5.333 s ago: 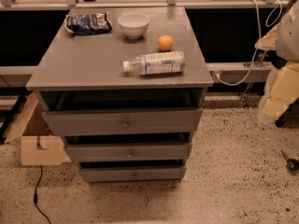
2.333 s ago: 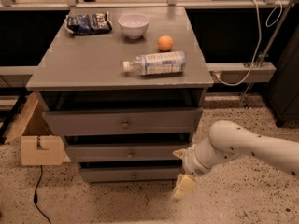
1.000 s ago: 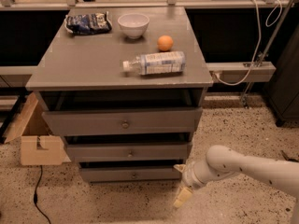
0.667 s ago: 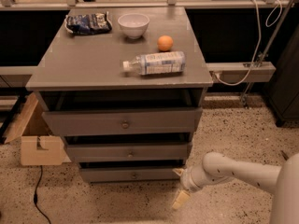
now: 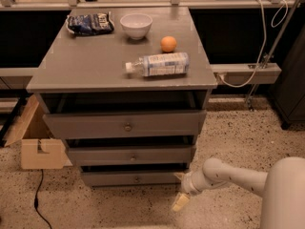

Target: Open bottom drawer

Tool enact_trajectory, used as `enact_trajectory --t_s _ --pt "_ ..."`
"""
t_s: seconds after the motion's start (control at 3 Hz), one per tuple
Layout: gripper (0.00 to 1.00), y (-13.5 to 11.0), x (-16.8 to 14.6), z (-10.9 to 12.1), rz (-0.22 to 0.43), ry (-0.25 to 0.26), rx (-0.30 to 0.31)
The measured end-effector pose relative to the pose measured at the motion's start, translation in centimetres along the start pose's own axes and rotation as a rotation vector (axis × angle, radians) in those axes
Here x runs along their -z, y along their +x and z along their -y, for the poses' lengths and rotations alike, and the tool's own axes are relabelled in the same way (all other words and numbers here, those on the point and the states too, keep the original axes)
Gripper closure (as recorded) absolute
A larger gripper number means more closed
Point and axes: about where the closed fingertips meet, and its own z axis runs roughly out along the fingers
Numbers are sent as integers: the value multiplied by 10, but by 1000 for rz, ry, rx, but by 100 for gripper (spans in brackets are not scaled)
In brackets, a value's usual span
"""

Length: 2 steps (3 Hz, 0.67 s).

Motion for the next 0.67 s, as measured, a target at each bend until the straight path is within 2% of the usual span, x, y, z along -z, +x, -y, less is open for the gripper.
enact_trajectory --t_s 0.67 --pt "0 20 -32 45 -156 59 142"
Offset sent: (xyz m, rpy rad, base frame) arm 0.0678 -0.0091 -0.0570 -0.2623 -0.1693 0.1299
